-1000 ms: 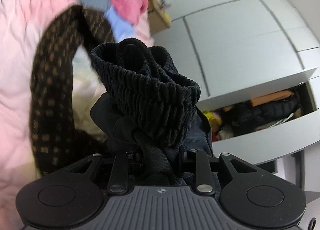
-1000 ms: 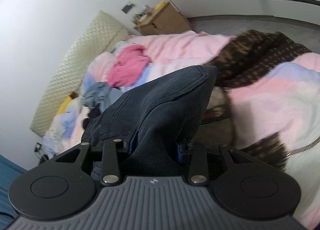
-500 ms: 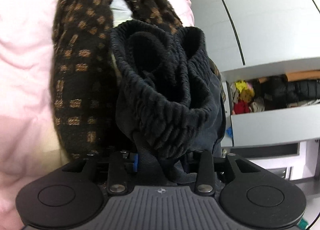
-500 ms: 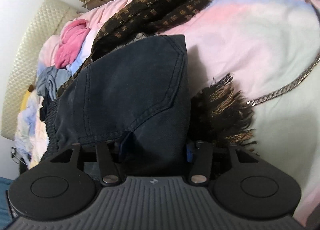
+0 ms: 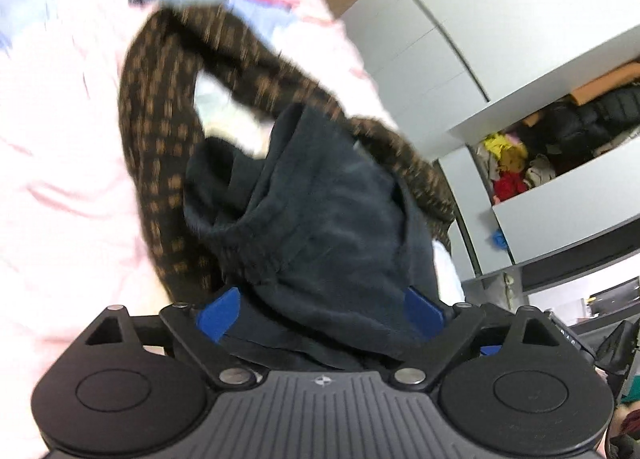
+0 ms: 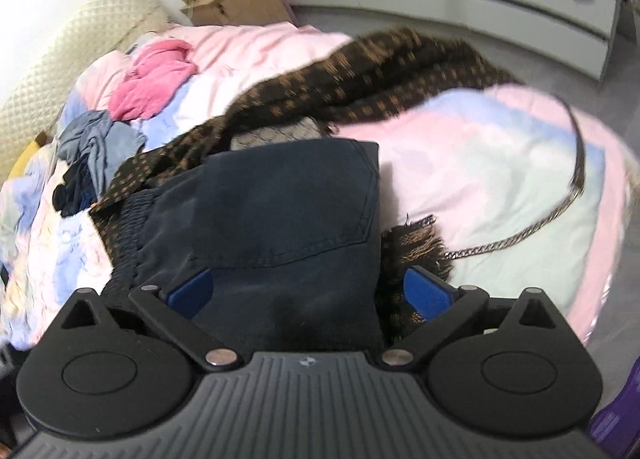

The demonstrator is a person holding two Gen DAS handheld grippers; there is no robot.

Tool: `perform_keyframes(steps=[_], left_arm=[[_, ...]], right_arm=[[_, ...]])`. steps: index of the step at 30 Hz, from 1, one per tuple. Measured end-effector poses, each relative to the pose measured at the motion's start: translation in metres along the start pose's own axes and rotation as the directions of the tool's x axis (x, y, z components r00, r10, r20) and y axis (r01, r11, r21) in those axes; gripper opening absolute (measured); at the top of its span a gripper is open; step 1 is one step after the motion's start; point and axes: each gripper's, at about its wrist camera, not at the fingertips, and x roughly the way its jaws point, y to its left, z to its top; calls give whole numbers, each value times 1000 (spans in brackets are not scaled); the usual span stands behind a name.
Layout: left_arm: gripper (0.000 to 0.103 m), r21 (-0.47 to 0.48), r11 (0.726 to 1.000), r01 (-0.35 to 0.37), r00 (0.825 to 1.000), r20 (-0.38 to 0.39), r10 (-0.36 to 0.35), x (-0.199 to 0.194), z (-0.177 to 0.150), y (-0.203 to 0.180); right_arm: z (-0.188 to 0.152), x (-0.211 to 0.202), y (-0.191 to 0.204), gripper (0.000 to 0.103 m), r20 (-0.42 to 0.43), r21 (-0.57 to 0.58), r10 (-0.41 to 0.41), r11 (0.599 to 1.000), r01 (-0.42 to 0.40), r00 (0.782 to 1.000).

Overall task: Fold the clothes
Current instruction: 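Carry the sweatpants with both grippers and lower them onto the brown scarf, then open both grippers and pull them back from the folded sweatpants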

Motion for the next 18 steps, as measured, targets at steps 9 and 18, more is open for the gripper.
perform_keyframes(steps=[9,18], left_arm=[[91,214,972,-100,989,127,74,-140,-10,-77],[91,325,923,-205,962,238,130,-244,-32,-98]], right_arm=[[-29,-105,46,103,176,-83,-7,996,22,984],[-74,-191,80,103,285,-108,17,994,14,958]])
